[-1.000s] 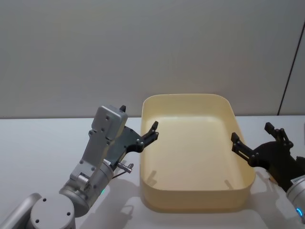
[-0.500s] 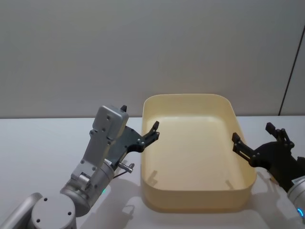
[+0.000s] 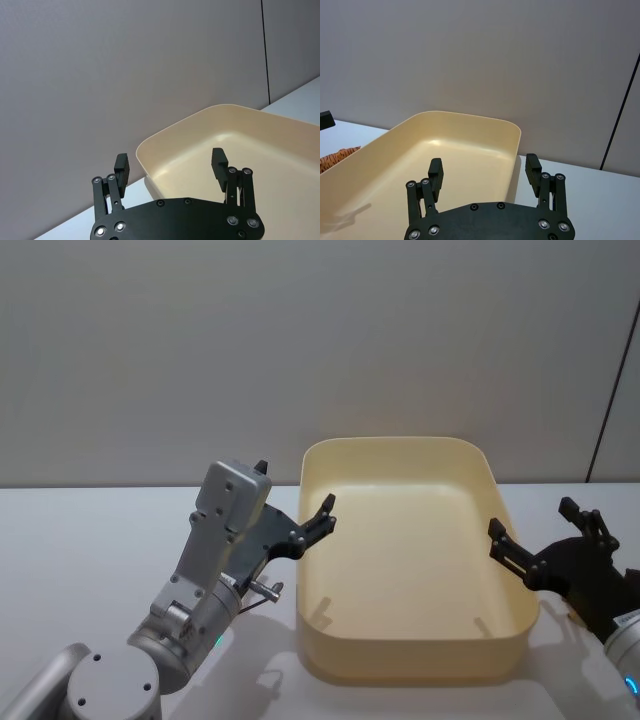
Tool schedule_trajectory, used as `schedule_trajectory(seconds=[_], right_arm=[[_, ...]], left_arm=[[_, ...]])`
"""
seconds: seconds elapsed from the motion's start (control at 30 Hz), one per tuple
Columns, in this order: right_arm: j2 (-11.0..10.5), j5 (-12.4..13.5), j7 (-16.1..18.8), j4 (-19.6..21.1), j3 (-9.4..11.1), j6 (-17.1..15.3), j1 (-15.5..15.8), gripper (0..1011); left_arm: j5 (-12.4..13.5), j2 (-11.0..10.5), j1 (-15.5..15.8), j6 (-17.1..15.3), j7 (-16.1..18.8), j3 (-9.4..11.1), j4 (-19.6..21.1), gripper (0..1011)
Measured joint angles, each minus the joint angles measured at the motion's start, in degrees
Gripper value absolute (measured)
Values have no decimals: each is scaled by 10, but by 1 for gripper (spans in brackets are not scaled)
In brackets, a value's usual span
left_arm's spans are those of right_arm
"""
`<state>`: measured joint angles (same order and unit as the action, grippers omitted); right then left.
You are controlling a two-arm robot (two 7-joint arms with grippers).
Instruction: Pick up the toy alternately with two hands and place it into the central storage box.
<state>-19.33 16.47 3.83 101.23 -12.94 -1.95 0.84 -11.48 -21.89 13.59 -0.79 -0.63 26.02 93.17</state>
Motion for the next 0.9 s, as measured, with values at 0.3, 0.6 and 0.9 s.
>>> schedule_trajectory(seconds=[0.3,0.6,0.9], right_arm=[[0,0,0,0,0,0,0,1001],[0,0,0,0,1,0,0,1001],[-13,7,6,0,11,5,5,1001]], left_arm=[[0,0,0,0,0,0,0,1001],[0,0,0,0,0,0,0,1001],[0,0,0,0,0,0,0,1001]])
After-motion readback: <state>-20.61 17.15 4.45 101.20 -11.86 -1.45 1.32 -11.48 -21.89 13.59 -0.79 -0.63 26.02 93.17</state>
